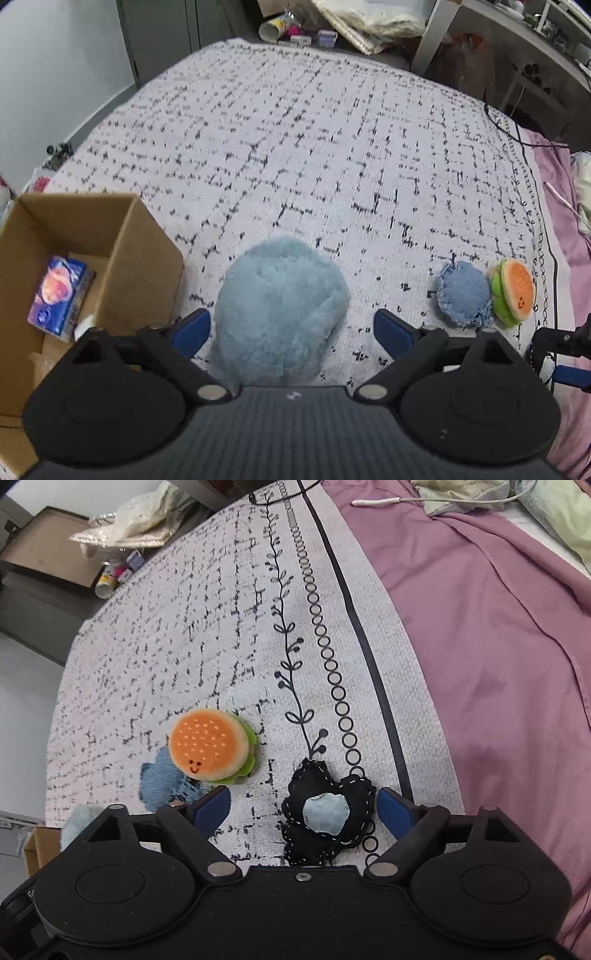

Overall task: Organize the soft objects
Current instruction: 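Grasp the black heart plush with the right gripper while the left gripper grasps the blue fluffy plush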

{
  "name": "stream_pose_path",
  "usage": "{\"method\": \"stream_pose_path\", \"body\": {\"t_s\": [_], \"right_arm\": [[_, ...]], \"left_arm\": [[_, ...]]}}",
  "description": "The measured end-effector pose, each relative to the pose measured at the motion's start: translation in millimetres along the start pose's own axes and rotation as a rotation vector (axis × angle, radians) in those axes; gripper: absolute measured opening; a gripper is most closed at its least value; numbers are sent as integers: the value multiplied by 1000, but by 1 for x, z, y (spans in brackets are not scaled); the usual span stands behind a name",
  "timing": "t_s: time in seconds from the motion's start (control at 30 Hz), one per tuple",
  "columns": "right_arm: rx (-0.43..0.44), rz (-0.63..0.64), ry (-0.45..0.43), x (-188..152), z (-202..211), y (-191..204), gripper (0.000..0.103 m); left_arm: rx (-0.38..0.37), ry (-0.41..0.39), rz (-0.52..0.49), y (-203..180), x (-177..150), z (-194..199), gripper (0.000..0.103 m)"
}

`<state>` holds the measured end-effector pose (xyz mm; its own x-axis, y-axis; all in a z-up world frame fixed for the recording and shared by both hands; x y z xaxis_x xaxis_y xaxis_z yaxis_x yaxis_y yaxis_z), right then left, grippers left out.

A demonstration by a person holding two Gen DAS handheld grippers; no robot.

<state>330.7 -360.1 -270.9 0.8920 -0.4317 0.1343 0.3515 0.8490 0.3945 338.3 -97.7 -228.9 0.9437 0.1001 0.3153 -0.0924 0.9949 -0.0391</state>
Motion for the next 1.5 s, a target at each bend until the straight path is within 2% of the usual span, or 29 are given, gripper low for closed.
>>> {"method": "stream_pose_path", "body": {"t_s": [0.1,0.17,0.2,0.23,0.27,0.4,0.77,0.97,1.23,1.5], "right_arm": [[-10,20,23,-2,-7,3,71],[-14,20,36,-3,-10,4,65],[-20,19,33,-3,-11,4,55],[-34,21,26,-2,-12,4,51],[-40,22,21,-2,-11,3,48],[-11,12,11,-3,-9,3,39],[111,23,-60,-8,23,9,38],[108,40,-91,-11,33,15,38],[133,70,-102,-19,50,25,38],[136,142,-165,-33,80,48,39]], "left_arm": [[-2,8,13,1,-2,-6,83],[14,-18,26,4,-2,-6,67],[17,-28,29,5,-2,-5,65],[14,-29,39,7,-2,-5,58],[13,-25,54,9,-2,-5,44],[-4,-21,73,13,-1,3,41],[-73,-82,36,-4,-6,49,40],[-70,-88,26,-2,-13,69,40],[-103,-119,46,15,-19,99,40],[-131,-157,63,35,-24,129,40]]}}
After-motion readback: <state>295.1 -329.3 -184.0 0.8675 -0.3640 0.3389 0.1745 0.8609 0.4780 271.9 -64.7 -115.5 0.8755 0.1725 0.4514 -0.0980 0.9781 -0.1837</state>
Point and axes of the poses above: each gripper's, at about its wrist camera, not at the fingertips, and z roughly against the way its jaws point, y to its left, x to its top, the point moved 7 cm from there along -z, roughly the way its jaws point, and after that the axes turned 11 degrees about y, right-handed, at the moved point
